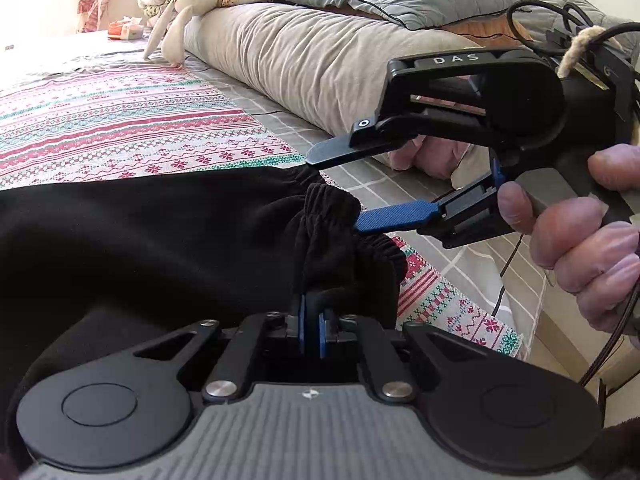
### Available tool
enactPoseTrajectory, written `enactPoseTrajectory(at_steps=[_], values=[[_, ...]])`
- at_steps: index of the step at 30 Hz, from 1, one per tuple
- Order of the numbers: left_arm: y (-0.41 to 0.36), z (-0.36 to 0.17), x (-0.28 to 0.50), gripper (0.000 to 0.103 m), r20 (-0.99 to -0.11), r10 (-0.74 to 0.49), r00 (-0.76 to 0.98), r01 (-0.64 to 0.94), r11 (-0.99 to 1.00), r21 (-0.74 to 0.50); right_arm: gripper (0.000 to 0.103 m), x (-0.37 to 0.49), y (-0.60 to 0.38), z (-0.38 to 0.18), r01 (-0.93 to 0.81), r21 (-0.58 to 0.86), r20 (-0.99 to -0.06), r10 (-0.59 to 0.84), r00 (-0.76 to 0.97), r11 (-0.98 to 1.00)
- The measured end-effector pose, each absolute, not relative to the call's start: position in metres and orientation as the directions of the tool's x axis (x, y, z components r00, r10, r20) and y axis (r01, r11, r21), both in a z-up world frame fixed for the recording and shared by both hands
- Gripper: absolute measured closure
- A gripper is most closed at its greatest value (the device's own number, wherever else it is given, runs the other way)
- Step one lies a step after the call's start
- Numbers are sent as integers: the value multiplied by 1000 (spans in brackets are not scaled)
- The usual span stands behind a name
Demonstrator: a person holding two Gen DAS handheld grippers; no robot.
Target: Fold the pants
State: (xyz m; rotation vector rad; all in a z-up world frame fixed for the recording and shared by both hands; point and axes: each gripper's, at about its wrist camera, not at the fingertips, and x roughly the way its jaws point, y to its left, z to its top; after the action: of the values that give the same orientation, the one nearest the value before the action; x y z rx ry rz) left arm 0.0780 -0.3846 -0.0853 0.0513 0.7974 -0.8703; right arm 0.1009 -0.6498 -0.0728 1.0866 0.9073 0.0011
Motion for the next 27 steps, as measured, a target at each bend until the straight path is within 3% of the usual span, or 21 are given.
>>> enactPoseTrajectory(at_steps=[7,10,12,16,22,27], values=[[-381,-80,70,83,-630,-667,397,718,653,-239,52,115,-643,-91,418,778,-620,460,636,470],[-380,-79,65,83,-632,-660,407,734,647,-204,63,122,-639,-97,429,757,-642,441,628,492],[-379,-76,64,84,-626,-660,416,738,647,-192,76,122,-637,-95,421,746,-649,420,635,516],[-377,-58,59,84,-590,-678,438,751,637,-173,86,116,-633,-70,341,746,-613,389,688,573],[-380,-43,50,84,-571,-711,411,763,611,-211,89,100,-636,-41,279,702,-594,323,737,656],[-398,-57,38,88,-599,-715,360,784,580,-221,89,90,-642,-45,334,616,-669,249,700,714]])
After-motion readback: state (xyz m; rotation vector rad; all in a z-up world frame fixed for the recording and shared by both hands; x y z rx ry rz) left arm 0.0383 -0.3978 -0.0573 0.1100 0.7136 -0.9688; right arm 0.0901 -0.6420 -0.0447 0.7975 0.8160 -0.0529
